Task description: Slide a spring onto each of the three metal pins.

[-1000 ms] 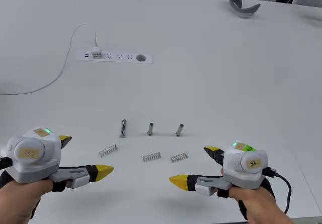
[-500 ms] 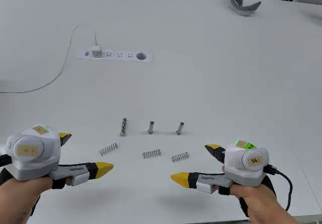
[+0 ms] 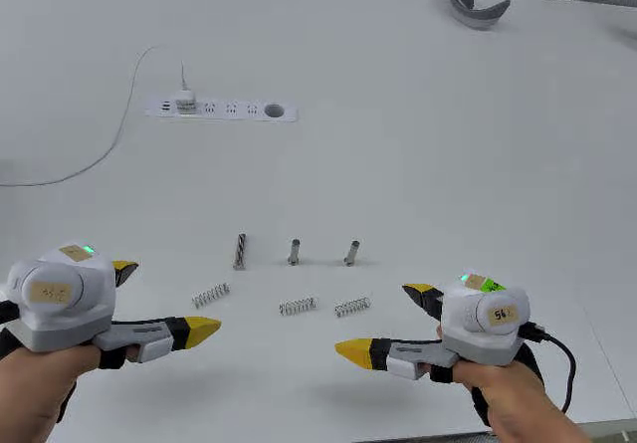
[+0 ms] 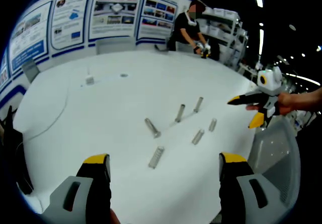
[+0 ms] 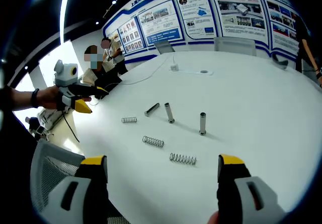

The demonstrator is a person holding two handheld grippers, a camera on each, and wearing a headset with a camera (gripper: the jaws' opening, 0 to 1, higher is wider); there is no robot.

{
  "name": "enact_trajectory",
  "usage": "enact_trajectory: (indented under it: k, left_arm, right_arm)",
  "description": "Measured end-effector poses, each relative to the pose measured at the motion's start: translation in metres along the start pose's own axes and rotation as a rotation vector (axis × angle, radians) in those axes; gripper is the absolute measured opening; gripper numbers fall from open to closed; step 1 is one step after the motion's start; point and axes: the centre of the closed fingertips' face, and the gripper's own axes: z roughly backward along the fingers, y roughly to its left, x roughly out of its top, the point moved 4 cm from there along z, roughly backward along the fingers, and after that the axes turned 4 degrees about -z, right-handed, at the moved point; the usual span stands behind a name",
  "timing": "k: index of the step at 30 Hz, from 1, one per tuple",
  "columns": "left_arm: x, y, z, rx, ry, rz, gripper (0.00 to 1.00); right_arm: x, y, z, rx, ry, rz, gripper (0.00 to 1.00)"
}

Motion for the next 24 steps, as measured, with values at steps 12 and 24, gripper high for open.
enact_trajectory:
  k: [12,24]
  left_arm:
    - [0.003,0.001,-0.012,-0.016,0.010,-0.005,0.90]
    - [0.007,0.001,-0.031,-0.035,0.023,-0.010,0.88]
  right_arm:
    - [-0.002,-0.001,0.003,-0.005,-0.001,-0.011,0.92]
    - [-0.008,0.001,0.006,-0.006,0.006,-0.025,0.91]
